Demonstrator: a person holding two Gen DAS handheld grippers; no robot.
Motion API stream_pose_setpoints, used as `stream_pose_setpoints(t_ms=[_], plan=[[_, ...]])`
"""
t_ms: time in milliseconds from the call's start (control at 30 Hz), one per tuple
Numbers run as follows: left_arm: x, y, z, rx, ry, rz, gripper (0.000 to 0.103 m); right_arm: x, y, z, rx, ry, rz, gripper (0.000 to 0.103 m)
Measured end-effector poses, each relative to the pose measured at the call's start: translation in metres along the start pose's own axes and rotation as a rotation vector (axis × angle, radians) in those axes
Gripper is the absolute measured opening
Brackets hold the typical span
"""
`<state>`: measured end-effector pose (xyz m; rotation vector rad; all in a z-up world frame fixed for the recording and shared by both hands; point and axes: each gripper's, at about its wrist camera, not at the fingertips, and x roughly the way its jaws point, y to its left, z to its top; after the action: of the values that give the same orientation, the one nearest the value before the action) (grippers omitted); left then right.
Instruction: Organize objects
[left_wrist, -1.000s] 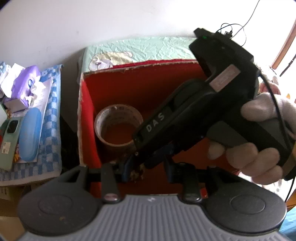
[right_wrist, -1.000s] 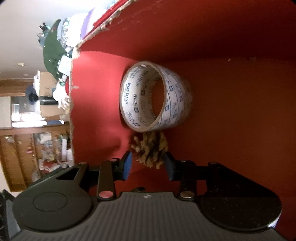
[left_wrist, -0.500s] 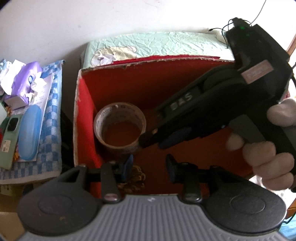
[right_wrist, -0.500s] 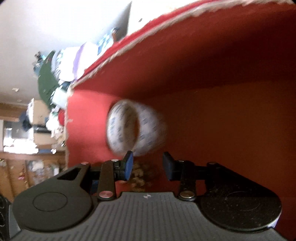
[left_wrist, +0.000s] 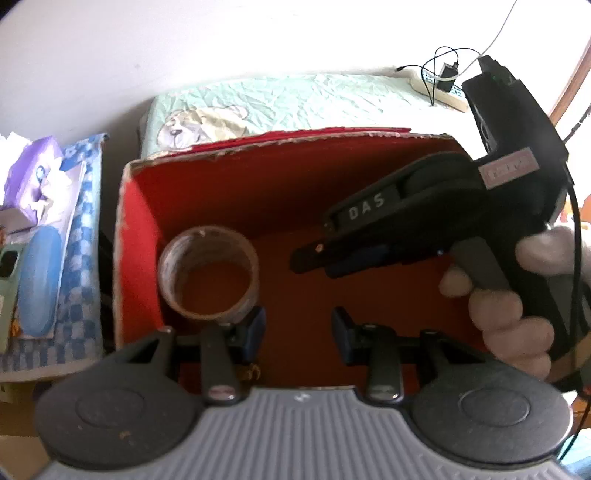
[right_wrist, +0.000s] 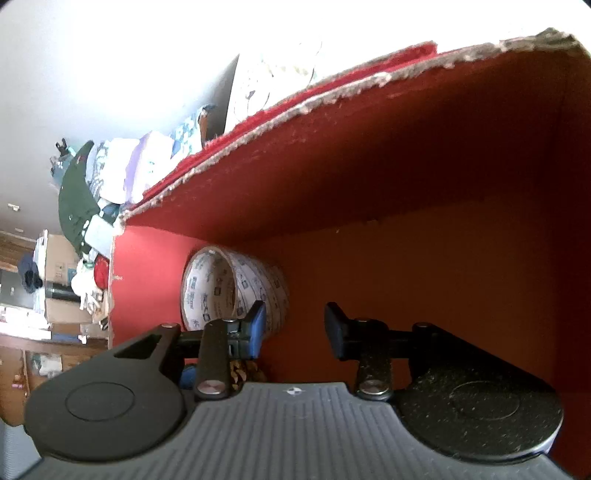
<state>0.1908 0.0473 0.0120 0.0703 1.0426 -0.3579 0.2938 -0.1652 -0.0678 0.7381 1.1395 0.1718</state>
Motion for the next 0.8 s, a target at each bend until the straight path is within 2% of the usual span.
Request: stream_pose_setpoints(t_ms=[333, 567, 800], plan=[[0.034, 0.006, 0.013, -0.058, 0.081, -0.011, 0.04, -0.003, -0.004, 0.001, 0.033, -0.035, 0.009, 0.039], [0.044, 0.016, 0.017, -0.104, 0.104, 0.004, 0.04, -0.002, -0.002, 0.0, 0.022, -0.039, 0.009, 0.039], [0.042, 0.018, 0.02, -0.112, 0.088, 0.025, 0.041, 0.0, 0.001, 0.0, 0.009, -0.038, 0.001, 0.039]])
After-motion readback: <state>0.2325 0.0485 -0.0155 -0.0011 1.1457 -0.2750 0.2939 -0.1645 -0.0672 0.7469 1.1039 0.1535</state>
